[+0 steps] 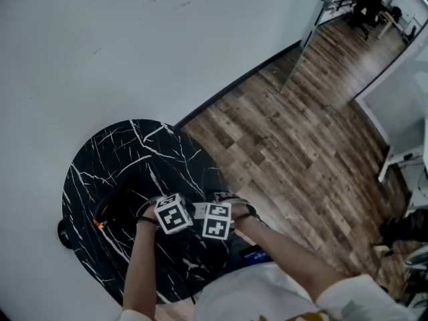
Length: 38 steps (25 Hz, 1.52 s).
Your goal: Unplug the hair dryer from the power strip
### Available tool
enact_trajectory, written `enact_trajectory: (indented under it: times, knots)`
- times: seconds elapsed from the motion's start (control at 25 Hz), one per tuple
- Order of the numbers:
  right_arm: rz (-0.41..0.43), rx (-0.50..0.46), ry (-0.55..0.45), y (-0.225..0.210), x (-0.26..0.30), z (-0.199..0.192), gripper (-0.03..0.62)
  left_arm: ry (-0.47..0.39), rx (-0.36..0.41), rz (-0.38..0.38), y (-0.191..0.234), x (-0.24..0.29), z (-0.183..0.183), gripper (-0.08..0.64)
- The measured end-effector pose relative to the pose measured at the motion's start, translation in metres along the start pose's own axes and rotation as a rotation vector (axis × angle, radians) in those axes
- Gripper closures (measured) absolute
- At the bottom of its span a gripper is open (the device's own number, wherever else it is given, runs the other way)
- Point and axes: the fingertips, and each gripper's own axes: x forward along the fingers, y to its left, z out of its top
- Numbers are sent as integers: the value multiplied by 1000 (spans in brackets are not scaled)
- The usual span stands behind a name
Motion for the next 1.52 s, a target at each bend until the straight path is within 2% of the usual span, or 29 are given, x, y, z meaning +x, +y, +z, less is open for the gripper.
enact_trajectory:
  times: [0.12, 0.32, 0.4, 0.48, 0.68, 0.76, 0.92, 1.08, 1.2, 1.28, 1.44, 1.52]
  knots:
    - [1, -2, 5, 0, -1, 1, 319, 5, -3, 14, 0, -3, -1, 502]
    - [-1, -2, 9, 0, 0, 0, 318, 35, 40, 165, -1, 0, -2, 503]
    - [-3, -6, 12, 1, 1, -1, 319, 31, 37, 198, -2, 1, -3, 505]
    - [-3, -9, 15, 1, 2, -2, 319, 17, 27, 171, -2, 3, -3, 504]
    - [2, -3, 17, 1, 2, -3, 318, 25, 8, 14, -2, 2, -1, 503]
    - [4, 0, 24, 0, 3, -3, 319, 18, 15, 7, -1, 1, 0, 503]
    - [6, 1, 30, 1, 2, -1, 318, -16, 26, 100, -1, 0, -1, 503]
    - [1, 1, 30, 0, 2, -2, 319, 7, 35, 204, -1, 0, -1, 505]
    - [0, -3, 29, 1, 3, -1, 319, 8, 33, 239, -1, 0, -2, 505]
    - [-2, -3, 28, 1, 3, -1, 318, 1, 20, 213, -1, 1, -3, 505]
    - [-7, -1, 31, -1, 3, -2, 319, 17, -18, 68, -1, 4, -2, 505]
    - [-7, 3, 30, 0, 2, -2, 319, 29, -1, 25, 3, -1, 3, 503]
